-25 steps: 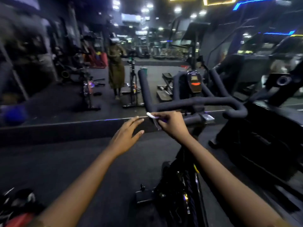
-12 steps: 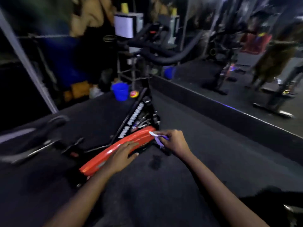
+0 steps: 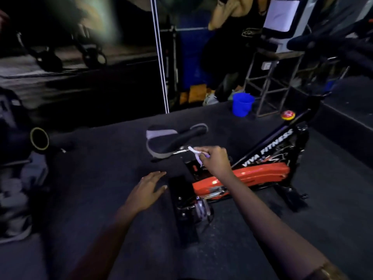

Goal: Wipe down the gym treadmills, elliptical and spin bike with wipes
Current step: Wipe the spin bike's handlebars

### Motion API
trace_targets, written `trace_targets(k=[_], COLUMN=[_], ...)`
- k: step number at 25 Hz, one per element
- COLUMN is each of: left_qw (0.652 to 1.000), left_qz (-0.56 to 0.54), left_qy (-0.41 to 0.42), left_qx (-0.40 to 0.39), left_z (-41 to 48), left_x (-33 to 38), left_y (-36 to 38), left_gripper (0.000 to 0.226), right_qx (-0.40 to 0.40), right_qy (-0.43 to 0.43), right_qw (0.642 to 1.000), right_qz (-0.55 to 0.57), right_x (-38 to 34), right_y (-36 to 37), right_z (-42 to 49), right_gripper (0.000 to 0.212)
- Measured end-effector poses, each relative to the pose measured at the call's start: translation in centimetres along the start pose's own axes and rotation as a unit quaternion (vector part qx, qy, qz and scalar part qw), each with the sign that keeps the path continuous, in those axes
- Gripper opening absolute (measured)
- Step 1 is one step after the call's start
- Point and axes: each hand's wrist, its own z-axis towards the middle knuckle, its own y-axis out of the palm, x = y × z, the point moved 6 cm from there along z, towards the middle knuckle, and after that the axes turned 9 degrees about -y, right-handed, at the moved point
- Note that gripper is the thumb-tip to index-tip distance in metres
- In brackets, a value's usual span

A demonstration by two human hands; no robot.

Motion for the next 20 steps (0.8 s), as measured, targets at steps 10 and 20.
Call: trace_targets(k=[10, 20], left_qw=[1.0, 0.996], left_qz=[-0.014, -0.067], left_qy=[-0.021, 0.034], left_qx=[-0.007, -0.049], left_z=[12.6, 20.1], left_x=[-8.2, -7.1], left_y=[-6.6, -5.6], left_gripper=[0.094, 0.101], right_qx=[-0.033, -0.063], right_qy=[-0.076, -0.092], right_qw=[0.991, 0.966], right_qz=[-0.108, -0.234], right_x=[-4.1, 5.2], right_y=[17.1, 13.5], right_z=[9.3, 10.3], right_gripper=[0.021, 0.049])
